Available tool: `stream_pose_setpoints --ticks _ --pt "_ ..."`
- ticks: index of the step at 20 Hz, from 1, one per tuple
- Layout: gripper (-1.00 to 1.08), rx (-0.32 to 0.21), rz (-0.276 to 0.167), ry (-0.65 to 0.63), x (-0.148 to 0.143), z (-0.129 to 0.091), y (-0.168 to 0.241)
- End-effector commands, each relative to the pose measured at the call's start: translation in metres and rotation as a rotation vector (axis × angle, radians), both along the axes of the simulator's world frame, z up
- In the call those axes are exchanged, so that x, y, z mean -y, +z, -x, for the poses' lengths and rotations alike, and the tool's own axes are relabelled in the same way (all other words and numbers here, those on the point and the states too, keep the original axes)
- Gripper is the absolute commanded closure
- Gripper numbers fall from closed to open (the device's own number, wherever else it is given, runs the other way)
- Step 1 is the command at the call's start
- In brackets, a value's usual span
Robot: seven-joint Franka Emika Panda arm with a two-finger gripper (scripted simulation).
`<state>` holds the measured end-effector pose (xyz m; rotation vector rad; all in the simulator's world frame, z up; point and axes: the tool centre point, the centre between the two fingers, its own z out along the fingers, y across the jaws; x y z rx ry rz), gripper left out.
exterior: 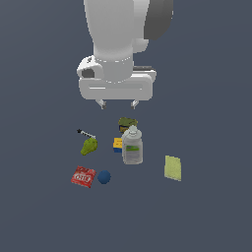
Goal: Pick up a designated object from a clutter of objects.
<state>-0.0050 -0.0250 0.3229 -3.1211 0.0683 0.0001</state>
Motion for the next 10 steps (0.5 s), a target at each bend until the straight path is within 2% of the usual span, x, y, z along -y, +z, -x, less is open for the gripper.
stream_pose_setpoints --ticks 1,10 --pt "-0.92 0.000 0.000 0.000 0.000 0.000 0.000" --pt "-0.92 0.017 0.013 0.017 0.015 0.000 0.003"
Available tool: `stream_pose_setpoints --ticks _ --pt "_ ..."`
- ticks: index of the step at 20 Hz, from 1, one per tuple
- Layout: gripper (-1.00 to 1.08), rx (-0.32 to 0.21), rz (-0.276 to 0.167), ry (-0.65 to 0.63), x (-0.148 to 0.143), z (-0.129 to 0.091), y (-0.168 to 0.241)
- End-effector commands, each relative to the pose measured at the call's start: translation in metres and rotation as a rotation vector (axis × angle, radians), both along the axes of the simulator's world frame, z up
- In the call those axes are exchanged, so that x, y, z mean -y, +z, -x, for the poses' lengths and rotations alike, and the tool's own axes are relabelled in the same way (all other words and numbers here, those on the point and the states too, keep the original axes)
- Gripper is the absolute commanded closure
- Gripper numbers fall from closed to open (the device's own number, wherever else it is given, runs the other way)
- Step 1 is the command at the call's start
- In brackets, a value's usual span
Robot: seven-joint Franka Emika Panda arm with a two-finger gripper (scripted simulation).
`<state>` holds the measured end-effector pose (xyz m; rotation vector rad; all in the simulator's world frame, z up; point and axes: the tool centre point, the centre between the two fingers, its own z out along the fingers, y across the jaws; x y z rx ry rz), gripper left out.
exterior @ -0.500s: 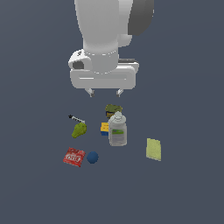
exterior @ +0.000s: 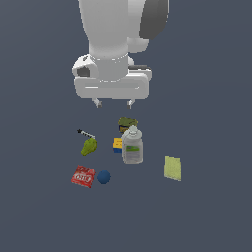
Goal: Pick up a designated object from a clutter of objects.
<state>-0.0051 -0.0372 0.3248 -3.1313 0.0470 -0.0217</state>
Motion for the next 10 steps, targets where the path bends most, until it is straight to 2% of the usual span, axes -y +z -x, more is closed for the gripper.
stream_pose_setpoints --ticks 1,10 --pt "-0.92 0.005 0.004 0.004 0.0042 0.0001 0.0012" --pt "-0.92 0.005 0.003 0.019 0.0068 -0.0001 -0.0025"
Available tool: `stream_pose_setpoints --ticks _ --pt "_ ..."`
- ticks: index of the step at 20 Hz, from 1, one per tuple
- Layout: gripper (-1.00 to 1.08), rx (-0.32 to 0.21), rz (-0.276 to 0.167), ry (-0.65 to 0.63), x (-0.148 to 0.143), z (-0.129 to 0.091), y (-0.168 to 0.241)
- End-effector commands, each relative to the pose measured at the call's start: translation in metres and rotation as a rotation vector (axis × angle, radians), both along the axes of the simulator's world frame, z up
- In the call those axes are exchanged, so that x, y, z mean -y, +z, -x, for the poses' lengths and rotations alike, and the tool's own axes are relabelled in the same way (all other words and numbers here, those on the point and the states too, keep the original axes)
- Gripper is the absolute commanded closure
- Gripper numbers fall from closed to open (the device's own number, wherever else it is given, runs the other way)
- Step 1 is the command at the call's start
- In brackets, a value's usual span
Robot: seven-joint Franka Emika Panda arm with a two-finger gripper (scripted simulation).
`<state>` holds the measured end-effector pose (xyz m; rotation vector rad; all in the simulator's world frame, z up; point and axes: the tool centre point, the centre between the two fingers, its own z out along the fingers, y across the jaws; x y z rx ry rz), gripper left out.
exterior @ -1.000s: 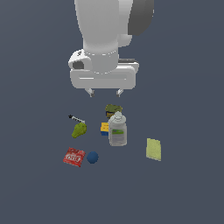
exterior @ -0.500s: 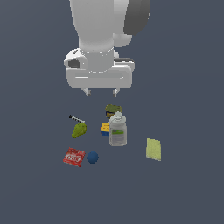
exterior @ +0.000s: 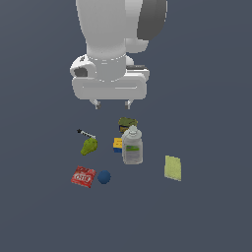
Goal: Pick up a designated object from a clutter of objects.
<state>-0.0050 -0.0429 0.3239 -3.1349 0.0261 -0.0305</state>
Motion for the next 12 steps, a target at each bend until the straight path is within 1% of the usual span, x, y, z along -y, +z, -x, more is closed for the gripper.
stream_pose_setpoints --ticks 1,7,12 --pt "-0.92 0.000 0.000 0.011 0.002 0.000 -0.003" --pt "-0.92 0.000 -0.003 0.065 0.011 -0.001 -0.016" --pt "-0.92 0.000 -0.006 0.134 0.023 0.000 -0.033"
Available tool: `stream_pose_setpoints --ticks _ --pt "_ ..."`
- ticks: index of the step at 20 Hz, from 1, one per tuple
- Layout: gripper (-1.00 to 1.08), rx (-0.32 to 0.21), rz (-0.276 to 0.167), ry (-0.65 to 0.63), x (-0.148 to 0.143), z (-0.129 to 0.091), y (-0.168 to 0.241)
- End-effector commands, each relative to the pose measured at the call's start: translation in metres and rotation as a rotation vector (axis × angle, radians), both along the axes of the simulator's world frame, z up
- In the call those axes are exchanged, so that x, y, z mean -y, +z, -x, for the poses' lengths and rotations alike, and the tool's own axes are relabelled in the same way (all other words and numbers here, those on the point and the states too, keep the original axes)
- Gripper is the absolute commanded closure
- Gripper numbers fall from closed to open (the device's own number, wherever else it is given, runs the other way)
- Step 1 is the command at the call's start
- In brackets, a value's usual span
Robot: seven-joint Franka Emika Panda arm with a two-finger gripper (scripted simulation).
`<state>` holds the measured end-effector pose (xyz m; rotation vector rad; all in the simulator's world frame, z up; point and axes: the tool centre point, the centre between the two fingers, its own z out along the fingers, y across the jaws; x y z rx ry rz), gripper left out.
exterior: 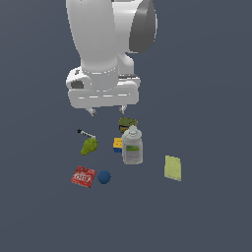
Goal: Pick up a designated object from a clutter of objects.
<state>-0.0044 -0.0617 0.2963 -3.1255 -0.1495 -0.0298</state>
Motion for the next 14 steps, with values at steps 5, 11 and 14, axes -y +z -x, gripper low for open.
stream_pose_setpoints --ticks 5,11,14 --pt "-0.92 0.001 -0.004 0.110 0.019 0.002 -0.027" --pt "-0.92 0.003 -0.006 0.218 0.037 0.006 -0.054" --pt "-0.92 0.004 -0.006 0.272 0.047 0.009 -0.067"
